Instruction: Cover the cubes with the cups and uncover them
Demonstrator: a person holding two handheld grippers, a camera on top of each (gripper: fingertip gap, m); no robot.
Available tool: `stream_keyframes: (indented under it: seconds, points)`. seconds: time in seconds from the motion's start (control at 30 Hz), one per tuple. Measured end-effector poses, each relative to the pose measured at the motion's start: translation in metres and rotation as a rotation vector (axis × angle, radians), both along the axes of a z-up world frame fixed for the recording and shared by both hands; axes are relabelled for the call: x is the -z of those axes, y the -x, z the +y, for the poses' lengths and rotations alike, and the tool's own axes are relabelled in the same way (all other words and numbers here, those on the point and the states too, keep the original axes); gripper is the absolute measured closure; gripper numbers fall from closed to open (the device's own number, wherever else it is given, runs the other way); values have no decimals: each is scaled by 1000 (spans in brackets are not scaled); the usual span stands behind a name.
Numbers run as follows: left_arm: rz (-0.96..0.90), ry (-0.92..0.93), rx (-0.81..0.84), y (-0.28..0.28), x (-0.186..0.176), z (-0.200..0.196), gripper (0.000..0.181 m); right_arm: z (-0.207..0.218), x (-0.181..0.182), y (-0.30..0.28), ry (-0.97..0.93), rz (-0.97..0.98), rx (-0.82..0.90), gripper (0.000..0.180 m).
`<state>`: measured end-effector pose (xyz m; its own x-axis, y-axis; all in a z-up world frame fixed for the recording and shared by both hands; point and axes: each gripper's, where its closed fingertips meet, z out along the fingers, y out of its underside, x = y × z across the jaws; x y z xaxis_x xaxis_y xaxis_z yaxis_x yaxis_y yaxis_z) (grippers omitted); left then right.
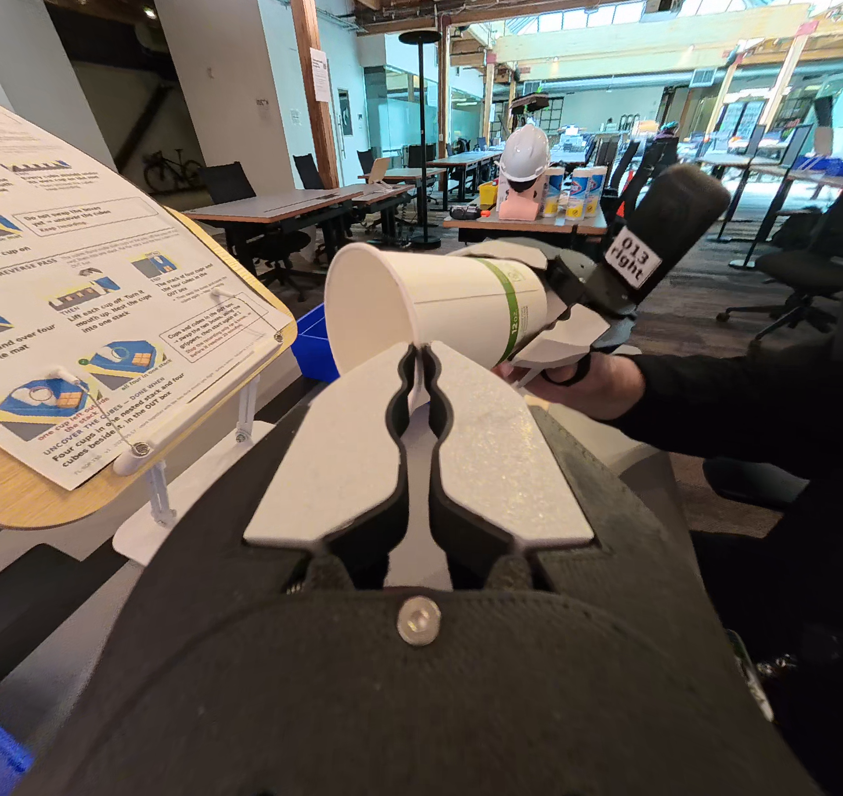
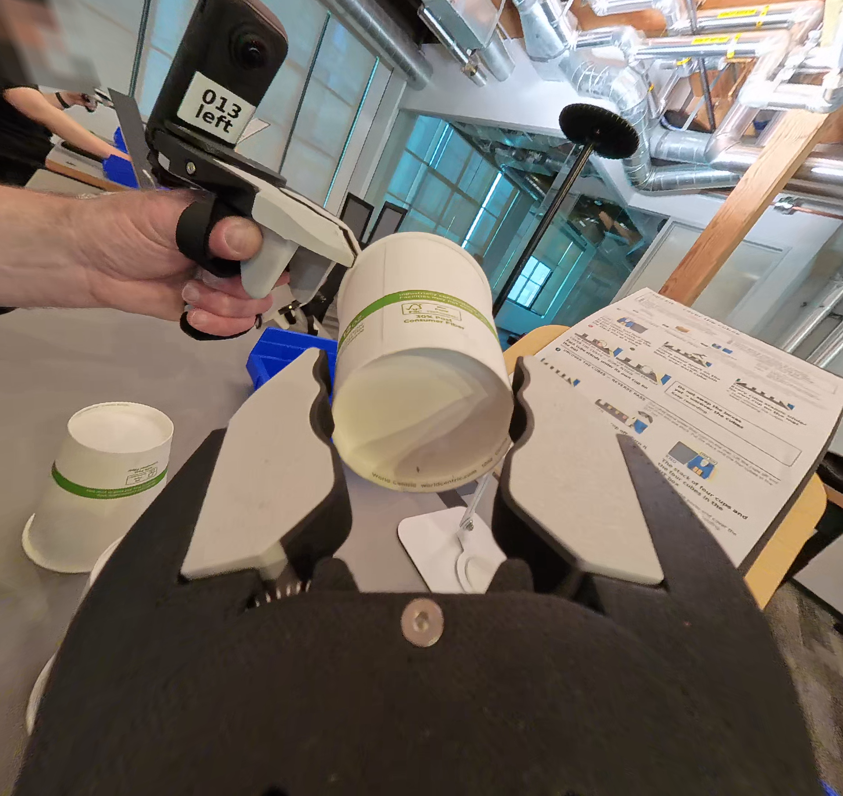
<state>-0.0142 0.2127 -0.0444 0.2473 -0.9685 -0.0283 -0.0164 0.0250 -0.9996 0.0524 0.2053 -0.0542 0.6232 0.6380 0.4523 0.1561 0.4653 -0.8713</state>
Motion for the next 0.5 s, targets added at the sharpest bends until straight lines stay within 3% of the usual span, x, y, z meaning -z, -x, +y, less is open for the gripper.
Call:
stream_keyframes:
  seconds: [0.03,0.13,0.2,0.3,0.37,0.5]
  points:
    - [4,-8,-3,0,0,0,178,1,0,-2,9,-8,-2,103]
    - [4,-52,-64,4,-6,4,151,2,-2,-11,44,-71,-14,102]
    - [45,-136,-142,15,-9,10,151,1,-4,-21,84,-158,-32,103]
    - [124,-238,-240,32,-8,19,161,-2,12,-40,230,-414,-93,102]
    - [158,-261,-253,41,-2,20,181,-4,30,-58,316,-615,-109,102]
    - [180,-233,-286,50,15,26,181,-26,60,-81,451,-922,-211,102]
